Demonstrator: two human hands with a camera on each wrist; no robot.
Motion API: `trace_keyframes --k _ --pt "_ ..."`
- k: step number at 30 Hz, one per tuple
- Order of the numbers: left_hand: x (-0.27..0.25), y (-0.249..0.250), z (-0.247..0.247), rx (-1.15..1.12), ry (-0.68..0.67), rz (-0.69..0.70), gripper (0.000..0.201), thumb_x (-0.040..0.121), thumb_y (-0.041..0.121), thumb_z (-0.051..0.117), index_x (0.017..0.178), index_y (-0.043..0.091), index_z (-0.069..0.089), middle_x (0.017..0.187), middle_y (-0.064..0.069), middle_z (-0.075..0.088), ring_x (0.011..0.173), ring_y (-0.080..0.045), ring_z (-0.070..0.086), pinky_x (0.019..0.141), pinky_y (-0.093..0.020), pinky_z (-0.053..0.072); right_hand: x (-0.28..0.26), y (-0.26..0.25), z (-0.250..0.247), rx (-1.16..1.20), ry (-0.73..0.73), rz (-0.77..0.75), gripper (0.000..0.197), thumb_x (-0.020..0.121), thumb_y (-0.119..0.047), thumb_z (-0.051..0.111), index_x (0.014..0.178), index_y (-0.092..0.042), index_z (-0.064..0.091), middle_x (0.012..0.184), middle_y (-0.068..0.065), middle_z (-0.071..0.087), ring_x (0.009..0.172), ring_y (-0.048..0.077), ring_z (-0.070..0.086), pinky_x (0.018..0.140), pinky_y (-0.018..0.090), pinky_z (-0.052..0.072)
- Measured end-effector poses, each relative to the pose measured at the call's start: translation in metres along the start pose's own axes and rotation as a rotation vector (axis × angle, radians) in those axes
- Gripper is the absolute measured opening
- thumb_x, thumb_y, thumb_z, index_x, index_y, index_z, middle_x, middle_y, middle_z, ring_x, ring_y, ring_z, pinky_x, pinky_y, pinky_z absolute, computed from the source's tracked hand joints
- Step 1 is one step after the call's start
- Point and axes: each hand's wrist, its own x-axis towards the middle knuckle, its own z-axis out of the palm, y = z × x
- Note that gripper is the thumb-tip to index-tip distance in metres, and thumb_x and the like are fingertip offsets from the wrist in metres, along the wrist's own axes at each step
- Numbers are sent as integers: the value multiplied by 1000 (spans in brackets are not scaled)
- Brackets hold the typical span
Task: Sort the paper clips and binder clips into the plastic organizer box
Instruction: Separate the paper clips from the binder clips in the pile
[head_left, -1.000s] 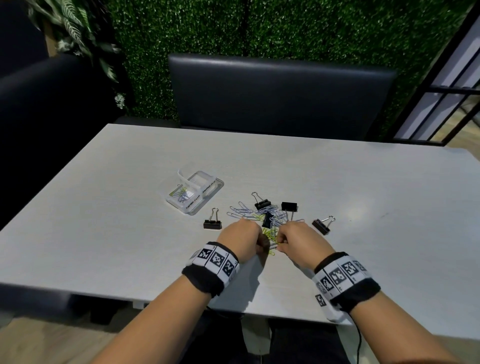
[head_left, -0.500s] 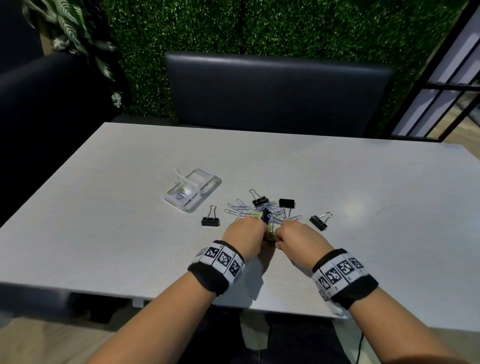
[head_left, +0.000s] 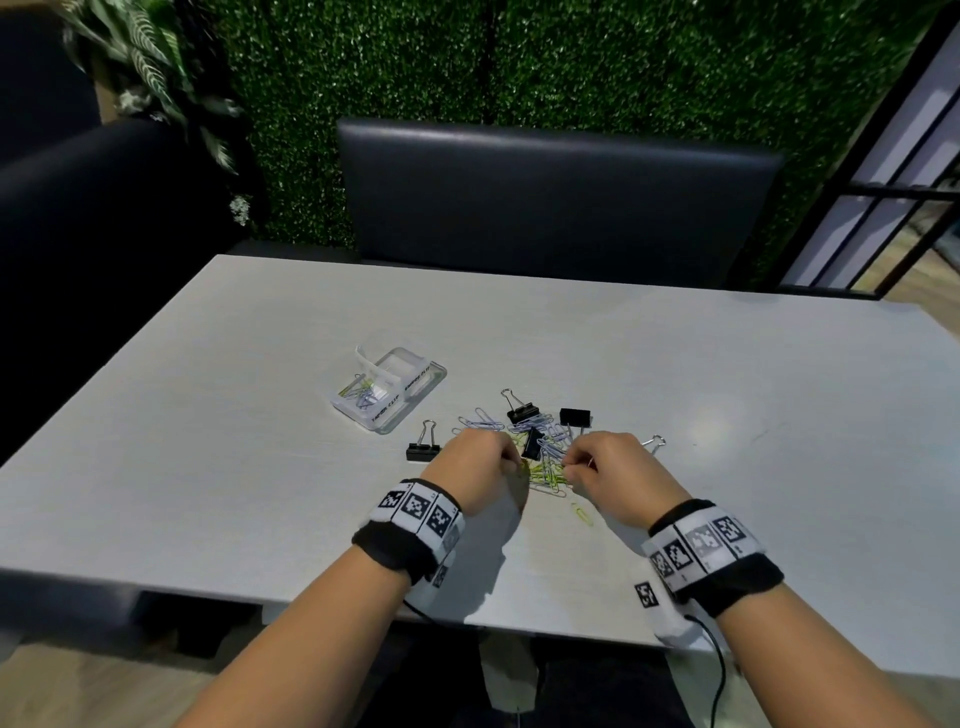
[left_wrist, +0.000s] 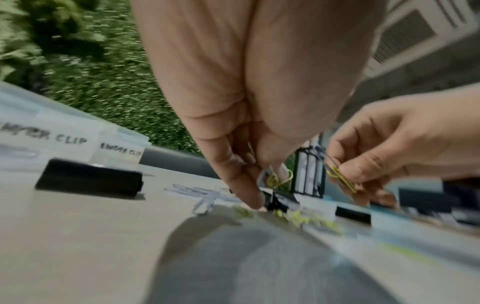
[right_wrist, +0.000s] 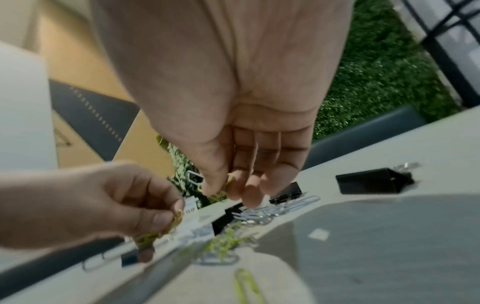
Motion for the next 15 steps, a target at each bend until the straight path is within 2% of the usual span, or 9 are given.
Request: trace_keyframes --k 3,6,7,9,11,13,15 --pt "-2 -5 -7 -162 84 -55 15 96 12 58 100 16 72 99 -4 75 92 -19 67 84 -28 52 2 -4 -5 160 36 7 11 90 -21 70 81 -27 65 84 -6 68 79 13 65 73 26 50" --pt "-3 -14 -19 -296 169 -92 12 94 12 63 91 22 70 75 9 68 67 -5 62 73 -24 50 11 -15 -7 309 69 0 8 89 -22 72 84 -27 68 82 -5 71 75 17 69 73 33 58" --pt "-3 -19 -26 -320 190 -103 12 95 14 64 89 23 68 71 12 65 64 -4 61 70 -24 50 15 -20 -7 369 73 -1 7 89 -22 73 85 -26 69 81 -2 72 72 20 72 72 35 60" --pt "-6 -30 -46 -359 251 -140 10 95 16 65 89 23 68 71 11 66 66 -10 65 67 -25 54 28 -34 -4 487 73 -7 5 89 -20 72 85 -22 70 80 4 74 66 23 73 69 40 63" --pt "-8 -50 -69 -385 342 -191 9 95 15 65 90 21 69 74 9 68 70 -15 70 65 -19 52 45 -55 2 597 51 -23 3 89 -18 72 87 -16 71 80 9 76 62 24 69 67 43 62" --pt "-5 -73 -92 -360 442 -255 9 95 15 65 88 20 70 75 8 70 72 -14 71 67 -18 52 65 -80 8 644 29 -53 4 90 -15 70 91 -12 69 83 13 76 65 25 71 62 37 59" --pt "3 -97 -109 -302 510 -333 12 93 15 66 85 21 70 77 5 71 74 -14 69 72 -24 54 88 -106 17 656 4 -74 7 92 -11 68 97 -7 68 88 18 75 70 19 74 58 30 57"
